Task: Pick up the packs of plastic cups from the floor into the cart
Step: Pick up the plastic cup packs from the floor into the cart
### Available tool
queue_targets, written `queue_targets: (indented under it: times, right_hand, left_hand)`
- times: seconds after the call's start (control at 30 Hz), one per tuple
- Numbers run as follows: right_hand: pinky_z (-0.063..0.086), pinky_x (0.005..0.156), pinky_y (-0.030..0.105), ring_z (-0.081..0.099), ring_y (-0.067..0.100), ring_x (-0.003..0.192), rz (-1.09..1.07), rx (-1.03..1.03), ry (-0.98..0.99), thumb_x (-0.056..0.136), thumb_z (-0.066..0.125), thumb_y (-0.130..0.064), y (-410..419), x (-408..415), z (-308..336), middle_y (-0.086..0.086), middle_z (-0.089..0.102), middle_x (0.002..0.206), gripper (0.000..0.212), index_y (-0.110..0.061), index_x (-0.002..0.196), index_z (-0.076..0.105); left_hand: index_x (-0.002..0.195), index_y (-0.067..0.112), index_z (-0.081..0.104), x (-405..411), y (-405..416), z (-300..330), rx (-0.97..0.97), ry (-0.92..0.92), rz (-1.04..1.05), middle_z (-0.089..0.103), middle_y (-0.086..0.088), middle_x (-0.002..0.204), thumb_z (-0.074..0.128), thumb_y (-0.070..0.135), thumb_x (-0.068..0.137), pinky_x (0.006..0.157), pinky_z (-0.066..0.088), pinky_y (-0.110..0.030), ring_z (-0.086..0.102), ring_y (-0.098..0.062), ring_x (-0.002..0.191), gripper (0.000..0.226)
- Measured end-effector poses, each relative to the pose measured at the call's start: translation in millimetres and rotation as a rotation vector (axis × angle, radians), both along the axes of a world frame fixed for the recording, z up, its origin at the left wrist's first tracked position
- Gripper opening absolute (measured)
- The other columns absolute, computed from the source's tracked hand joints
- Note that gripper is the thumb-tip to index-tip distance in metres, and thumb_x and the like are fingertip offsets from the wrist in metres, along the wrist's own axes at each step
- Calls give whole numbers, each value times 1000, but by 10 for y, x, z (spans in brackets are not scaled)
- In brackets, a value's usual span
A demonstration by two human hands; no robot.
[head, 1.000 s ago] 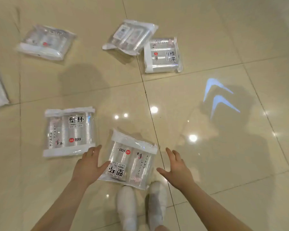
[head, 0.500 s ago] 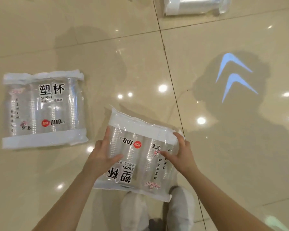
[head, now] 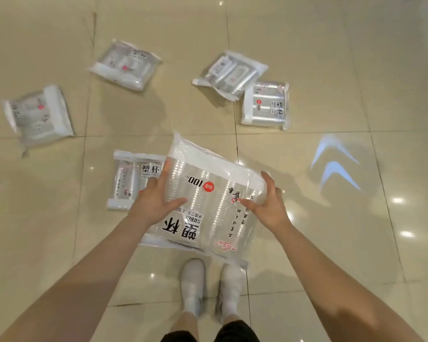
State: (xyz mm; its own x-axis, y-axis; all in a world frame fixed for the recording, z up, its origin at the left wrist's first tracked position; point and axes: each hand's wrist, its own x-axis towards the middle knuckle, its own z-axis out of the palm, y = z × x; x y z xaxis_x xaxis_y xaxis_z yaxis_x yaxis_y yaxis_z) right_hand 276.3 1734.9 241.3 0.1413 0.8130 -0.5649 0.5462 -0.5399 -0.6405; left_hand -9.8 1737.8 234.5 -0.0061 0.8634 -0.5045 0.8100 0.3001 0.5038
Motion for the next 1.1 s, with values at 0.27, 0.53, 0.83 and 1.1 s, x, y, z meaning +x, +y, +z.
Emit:
queue_targets:
  times: [0.27,0.53,0.83,1.1]
  right_hand:
    - [36,93,33,45,32,125,285,192,52,80,73,-38,379,-321,1803,10,33,139,85,-45,144,19]
    - [34,101,43,32,36,135,632,312,63,82,71,-39,87,-786,2755,9,28,148,83,-40,146,18]
    - [32,98,32,34,25,134,1083,370,109,79,73,-39,-822,-1871,3183,8,38,146,86,-36,147,20]
    - [30,107,36,30,24,139,1424,399,193,77,74,-41,-2434,-2937,3417,7,33,151,91,-37,148,18]
  left_hand:
    - [136,60,-22,-271,-325,1898,165,80,161,44,-18,127,61,62,78,94,45,-45,53,-40,113,101]
    - [140,53,-22,-455,-1377,2775,251,226,417,49,-18,116,58,63,80,84,48,-40,58,-35,96,101]
    - [135,63,-18,-733,-3273,3108,281,180,867,44,-24,129,60,62,79,97,45,-43,55,-38,110,96]
    - [135,64,-18,-929,-5354,3271,306,274,1200,50,-20,124,59,64,79,94,46,-44,55,-36,109,95]
